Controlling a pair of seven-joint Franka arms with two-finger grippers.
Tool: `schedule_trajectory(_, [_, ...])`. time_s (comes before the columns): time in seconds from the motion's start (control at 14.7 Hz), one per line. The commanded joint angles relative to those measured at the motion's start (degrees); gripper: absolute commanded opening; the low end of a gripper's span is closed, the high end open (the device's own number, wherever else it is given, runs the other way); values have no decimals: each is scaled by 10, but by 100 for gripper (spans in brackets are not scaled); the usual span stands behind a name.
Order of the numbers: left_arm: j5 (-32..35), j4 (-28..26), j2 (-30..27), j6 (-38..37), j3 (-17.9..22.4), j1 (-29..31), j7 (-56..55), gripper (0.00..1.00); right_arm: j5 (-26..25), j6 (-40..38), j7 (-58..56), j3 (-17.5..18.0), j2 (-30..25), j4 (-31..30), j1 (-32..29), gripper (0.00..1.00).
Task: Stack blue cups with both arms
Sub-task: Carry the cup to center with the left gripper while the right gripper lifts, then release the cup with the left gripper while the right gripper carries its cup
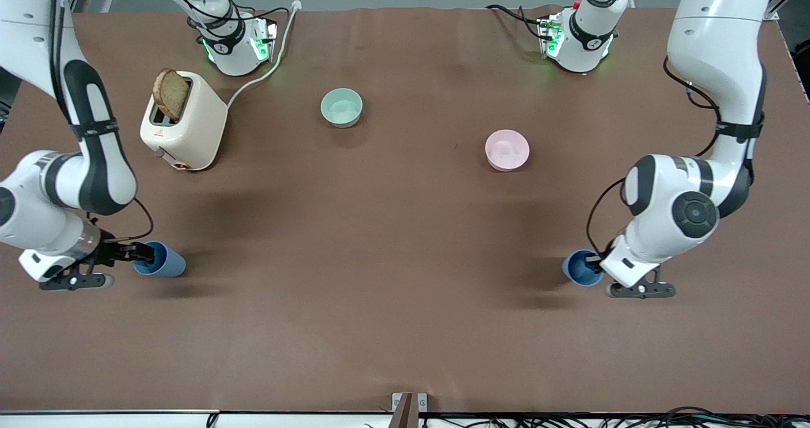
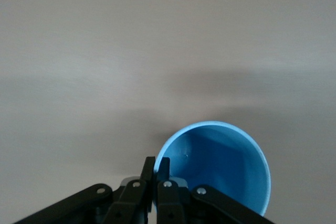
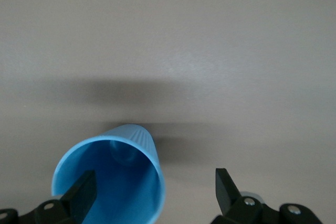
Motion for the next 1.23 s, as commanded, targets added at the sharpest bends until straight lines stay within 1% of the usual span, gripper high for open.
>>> schedule_trajectory(0.0, [-5,60,-11,-85,0,-55,-83,0,5,17,-9,1,-6,-20,-3,100])
schedule_trajectory(0.07, [-5,80,-11,-108,0,-79,-113,0,6,17,-11,1,2,-17,-5,98])
schedule_trajectory(0.14, [-5,94,-10,-118,0,-106,-152,0,6,17,-14,2,4,-13,-7,86])
schedule_trajectory(0.2, [-1,97,-8,-119,0,-137,-198,0,6,17,-15,2,5,-12,-7,69])
schedule_trajectory(0.27, [2,100,-2,-115,1,-172,-245,0,6,16,-15,2,8,-11,-8,47])
schedule_trajectory(0.34, [3,110,11,-107,4,-200,-288,0,6,15,-15,1,8,-10,-7,22])
schedule_trajectory(0.41, [4,115,22,-88,4,-217,-317,0,6,14,-15,2,7,-8,-7,7])
schedule_trajectory(0.48, [3,116,32,-54,4,-238,-342,0,7,14,-16,1,8,-4,-8,0])
schedule_trajectory(0.61, [3,117,63,3,6,-265,-396,0,7,9,-36,2,13,7,-14,0])
schedule_trajectory(0.68, [3,117,76,28,5,-276,-407,0,9,7,-42,1,13,8,-15,0])
schedule_trajectory(0.75, [3,116,87,46,6,-285,-408,0,9,-10,-43,2,12,17,-15,0])
schedule_trajectory(0.82, [3,117,98,55,7,-295,-408,1,11,-54,-42,2,8,41,-13,0])
schedule_trajectory(0.89, [3,116,103,61,7,-298,-409,2,28,-112,-41,2,6,77,-10,0])
schedule_trajectory(0.95, [2,116,105,63,6,-299,-409,12,58,-167,-39,1,1,110,-8,0])
schedule_trajectory(1.02, [2,116,104,63,5,-299,-409,27,84,-212,-37,0,-9,135,-7,0])
schedule_trajectory(1.09, [1,116,102,63,5,-299,-410,73,99,-235,-31,1,-20,145,-4,0])
schedule_trajectory(1.16, [2,116,95,62,6,-298,-409,100,111,-242,-10,2,-31,151,2,0])
